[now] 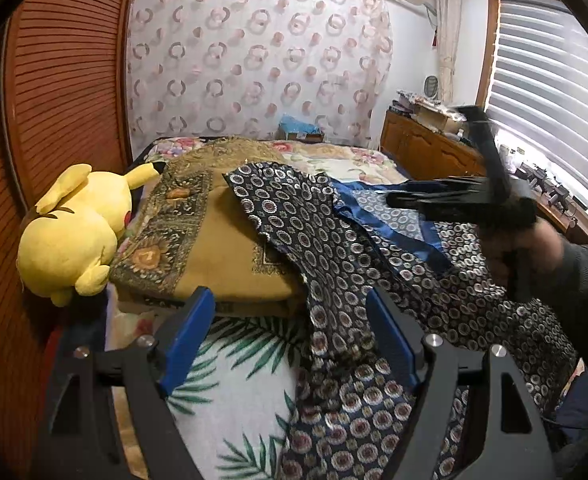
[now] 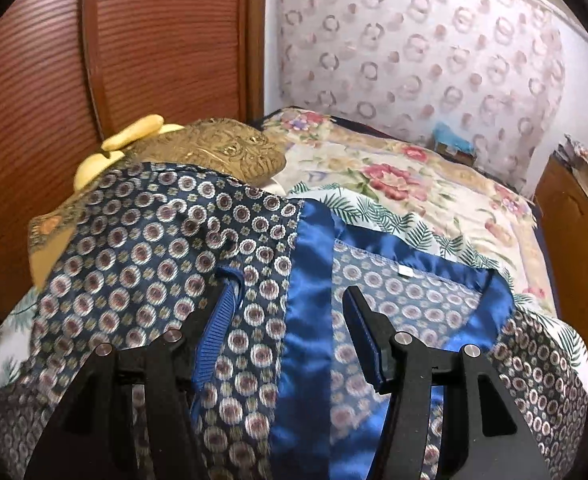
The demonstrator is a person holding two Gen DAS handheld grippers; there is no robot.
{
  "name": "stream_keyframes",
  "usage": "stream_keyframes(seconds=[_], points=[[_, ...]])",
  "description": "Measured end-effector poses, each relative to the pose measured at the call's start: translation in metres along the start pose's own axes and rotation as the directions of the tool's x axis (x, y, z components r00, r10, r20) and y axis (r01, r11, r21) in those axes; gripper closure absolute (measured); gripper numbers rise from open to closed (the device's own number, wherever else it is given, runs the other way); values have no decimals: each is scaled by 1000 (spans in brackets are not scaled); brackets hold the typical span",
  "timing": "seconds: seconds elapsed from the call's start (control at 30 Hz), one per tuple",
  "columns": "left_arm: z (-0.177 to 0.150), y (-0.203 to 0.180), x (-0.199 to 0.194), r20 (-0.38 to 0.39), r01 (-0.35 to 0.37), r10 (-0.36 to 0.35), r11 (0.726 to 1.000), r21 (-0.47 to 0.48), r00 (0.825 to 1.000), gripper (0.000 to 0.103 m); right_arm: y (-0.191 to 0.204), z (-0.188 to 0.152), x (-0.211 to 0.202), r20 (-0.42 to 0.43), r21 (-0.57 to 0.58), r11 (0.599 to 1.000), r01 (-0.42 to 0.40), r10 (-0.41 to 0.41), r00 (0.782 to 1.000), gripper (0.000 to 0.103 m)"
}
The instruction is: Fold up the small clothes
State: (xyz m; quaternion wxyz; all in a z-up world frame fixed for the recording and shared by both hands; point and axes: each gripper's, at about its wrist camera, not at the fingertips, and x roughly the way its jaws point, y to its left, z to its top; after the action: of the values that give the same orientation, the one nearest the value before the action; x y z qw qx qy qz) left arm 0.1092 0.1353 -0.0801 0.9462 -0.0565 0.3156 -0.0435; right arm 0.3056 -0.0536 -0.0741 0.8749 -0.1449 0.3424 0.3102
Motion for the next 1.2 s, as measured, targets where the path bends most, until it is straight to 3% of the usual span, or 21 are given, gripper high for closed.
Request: stream_keyframes(seconds=[0.27, 0.53, 0.8, 0.87, 1.03, 1.1, 1.2], points=[[20, 17, 46, -57, -39, 38, 999, -7, 998, 25, -31, -59, -54, -17, 13, 1000, -14, 15, 1000, 38], [41, 25, 75, -73, -78, 78, 997, 3, 994, 25, -91, -119, -82, -102, 44, 993, 106, -101, 990, 38], [64, 34, 105, -93, -40, 36, 998, -41, 995, 26, -132, -151, -86, -157, 127, 980, 155, -134, 978, 38], [68, 36, 108, -80, -33, 28, 998, -59, 996, 33, -136, -155, -85, -162, 130, 980, 151, -129, 978, 38], [80, 46, 117, -78, -18, 9, 994, -109, 997, 41, -138, -156, -85, -160, 131, 981, 140, -119, 980, 36], [84, 48, 121, -81, -10, 1, 993, -117, 997, 51, -138, -156, -83, -159, 136, 982, 133, -111, 981, 34], [90, 52, 126, -85, 1, -13, 991, -130, 996, 57, -137, -156, -83, -159, 134, 983, 122, -100, 982, 30]])
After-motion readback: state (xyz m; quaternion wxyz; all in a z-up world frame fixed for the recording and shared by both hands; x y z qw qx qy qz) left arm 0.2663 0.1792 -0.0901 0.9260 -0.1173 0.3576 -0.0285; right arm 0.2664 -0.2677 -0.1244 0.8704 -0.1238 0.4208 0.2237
